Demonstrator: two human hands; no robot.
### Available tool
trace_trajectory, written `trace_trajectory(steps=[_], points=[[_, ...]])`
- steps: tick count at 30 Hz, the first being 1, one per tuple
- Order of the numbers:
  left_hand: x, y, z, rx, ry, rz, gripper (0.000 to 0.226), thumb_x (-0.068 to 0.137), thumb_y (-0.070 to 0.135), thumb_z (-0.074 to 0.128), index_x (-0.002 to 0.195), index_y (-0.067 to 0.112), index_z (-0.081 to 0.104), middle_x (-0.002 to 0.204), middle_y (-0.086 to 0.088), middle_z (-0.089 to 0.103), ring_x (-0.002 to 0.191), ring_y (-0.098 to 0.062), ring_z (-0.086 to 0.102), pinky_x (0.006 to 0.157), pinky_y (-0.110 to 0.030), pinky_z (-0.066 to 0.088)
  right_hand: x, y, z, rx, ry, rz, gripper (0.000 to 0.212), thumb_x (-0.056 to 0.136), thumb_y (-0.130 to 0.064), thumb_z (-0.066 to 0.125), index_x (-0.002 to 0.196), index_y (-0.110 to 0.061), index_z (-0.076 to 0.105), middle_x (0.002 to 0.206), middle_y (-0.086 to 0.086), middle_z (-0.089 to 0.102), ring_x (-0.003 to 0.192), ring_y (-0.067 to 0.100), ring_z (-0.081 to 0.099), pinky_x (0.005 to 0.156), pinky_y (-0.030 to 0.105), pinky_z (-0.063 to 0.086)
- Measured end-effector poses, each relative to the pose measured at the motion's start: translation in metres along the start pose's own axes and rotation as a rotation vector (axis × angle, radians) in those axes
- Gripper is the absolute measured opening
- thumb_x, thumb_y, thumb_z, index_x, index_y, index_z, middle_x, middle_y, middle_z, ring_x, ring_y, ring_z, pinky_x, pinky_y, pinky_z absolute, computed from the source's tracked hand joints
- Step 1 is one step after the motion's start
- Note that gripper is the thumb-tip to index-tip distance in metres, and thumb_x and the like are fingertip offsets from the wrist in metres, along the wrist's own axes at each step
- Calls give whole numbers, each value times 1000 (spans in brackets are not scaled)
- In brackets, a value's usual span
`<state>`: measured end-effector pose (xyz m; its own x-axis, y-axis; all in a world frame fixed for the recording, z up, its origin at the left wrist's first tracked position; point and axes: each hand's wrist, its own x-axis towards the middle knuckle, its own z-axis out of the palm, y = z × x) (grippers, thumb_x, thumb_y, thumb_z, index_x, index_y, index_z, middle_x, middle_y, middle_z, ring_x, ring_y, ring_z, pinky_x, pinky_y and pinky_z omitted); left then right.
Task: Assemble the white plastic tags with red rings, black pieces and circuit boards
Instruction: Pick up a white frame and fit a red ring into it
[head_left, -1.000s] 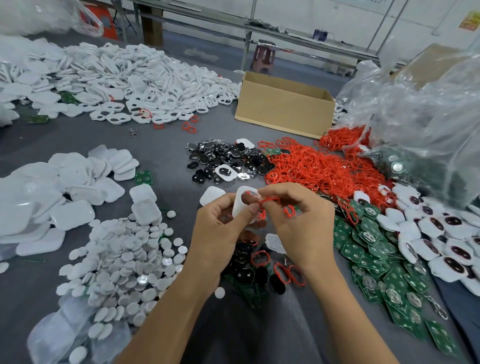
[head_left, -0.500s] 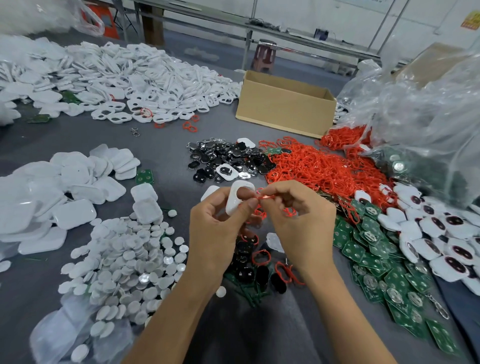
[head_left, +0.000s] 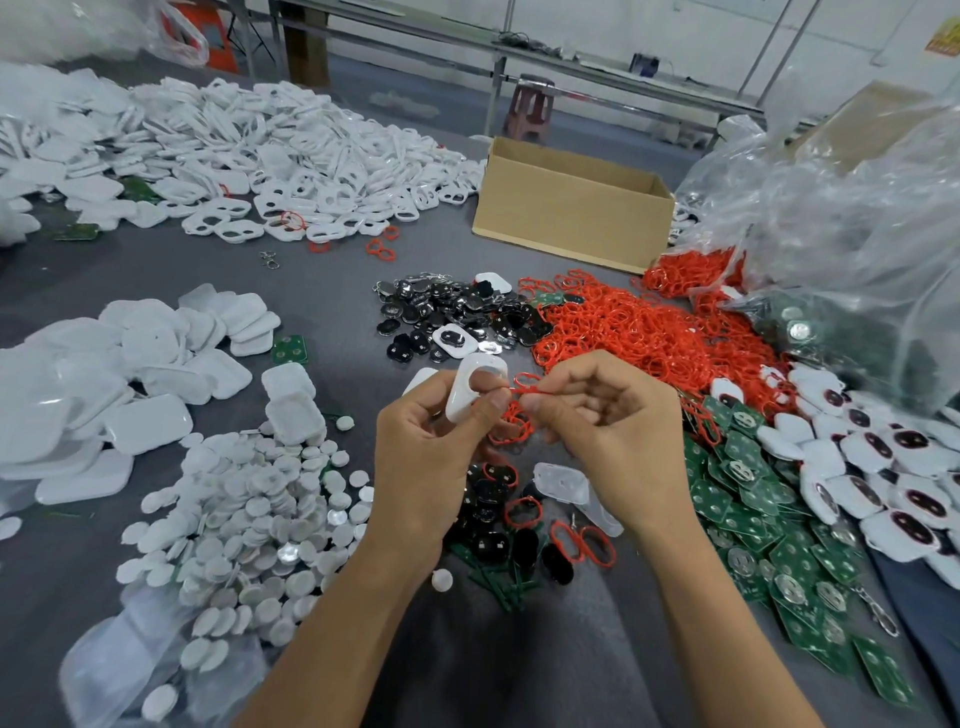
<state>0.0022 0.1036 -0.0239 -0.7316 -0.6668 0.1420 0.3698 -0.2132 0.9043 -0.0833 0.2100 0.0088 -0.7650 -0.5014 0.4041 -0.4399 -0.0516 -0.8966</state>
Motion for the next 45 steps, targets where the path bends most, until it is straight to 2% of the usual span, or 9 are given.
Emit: trace_trajectory(steps=[4, 9, 17, 20, 25, 31, 35, 39, 45], points=[[0, 0, 1, -1, -5, -13, 8, 85, 9, 70, 90, 13, 75, 80, -14, 72, 63, -21, 70, 52, -25, 55, 0, 0, 1, -57, -17, -44, 22, 74, -1, 78, 71, -17, 63, 65, 13, 62, 59, 41, 55, 53, 42, 46], [0, 1, 2, -7, -13, -41, 8, 83, 7, 71, 89, 10, 76, 71, -9, 69, 61, -18, 68, 51, -24, 54, 1, 3, -1, -59, -24, -38, 14, 77, -5, 75, 77, -16, 66, 65, -1, 65, 56, 15, 61, 52, 20, 45], [-2, -1, 3, 48, -86, -114, 6, 77, 25, 74, 78, 21, 79, 67, -2, 71, 61, -14, 67, 55, -25, 57, 3, 2, -2, -183, -66, -129, 30, 81, 4, 69, 91, -24, 71, 86, -8, 70, 77, 9, 64, 67, 23, 50], [-1, -1, 2, -78, -95, -164, 21, 70, 31, 74, 86, 18, 79, 78, -7, 72, 69, -20, 66, 59, -27, 55, 1, 1, 5, 21, -48, -32, 28, 82, 8, 68, 93, -17, 69, 83, -5, 70, 74, 5, 62, 68, 16, 49], [0, -1, 2, -102, -87, -179, 25, 68, 30, 75, 86, 14, 78, 82, -13, 72, 71, -22, 66, 58, -25, 55, 3, -1, 3, -15, -84, 19, 24, 82, 6, 68, 81, -18, 68, 62, -19, 65, 57, -5, 55, 56, 7, 42], [1, -3, 2, -85, -9, -150, 16, 67, 26, 76, 78, 15, 78, 71, -6, 71, 61, -14, 66, 53, -22, 55, 3, 3, -2, -245, -134, 25, 22, 85, 0, 67, 80, -22, 62, 62, -16, 56, 64, 5, 51, 65, 19, 45], [1, -3, 0, 13, 37, -109, 8, 83, 16, 72, 77, 15, 76, 64, -3, 68, 57, -11, 64, 53, -22, 55, 4, 5, -6, -358, -114, -3, 27, 87, 1, 62, 81, -25, 59, 70, -4, 63, 64, 5, 56, 62, 21, 45], [2, -6, 1, 119, -11, -141, 21, 97, 23, 58, 88, 12, 74, 74, 1, 71, 66, -12, 66, 61, -26, 58, 4, 5, -10, -406, -48, -74, 31, 85, 4, 62, 81, -26, 61, 73, -11, 68, 70, 5, 67, 63, 23, 52], [-2, -9, 8, 115, -118, -177, 22, 101, 13, 49, 97, 10, 70, 83, 2, 73, 79, -13, 73, 64, -26, 59, 1, 6, -2, -608, -8, -277, 13, 80, -3, 69, 82, -16, 73, 76, -7, 68, 68, 7, 58, 66, 20, 48]])
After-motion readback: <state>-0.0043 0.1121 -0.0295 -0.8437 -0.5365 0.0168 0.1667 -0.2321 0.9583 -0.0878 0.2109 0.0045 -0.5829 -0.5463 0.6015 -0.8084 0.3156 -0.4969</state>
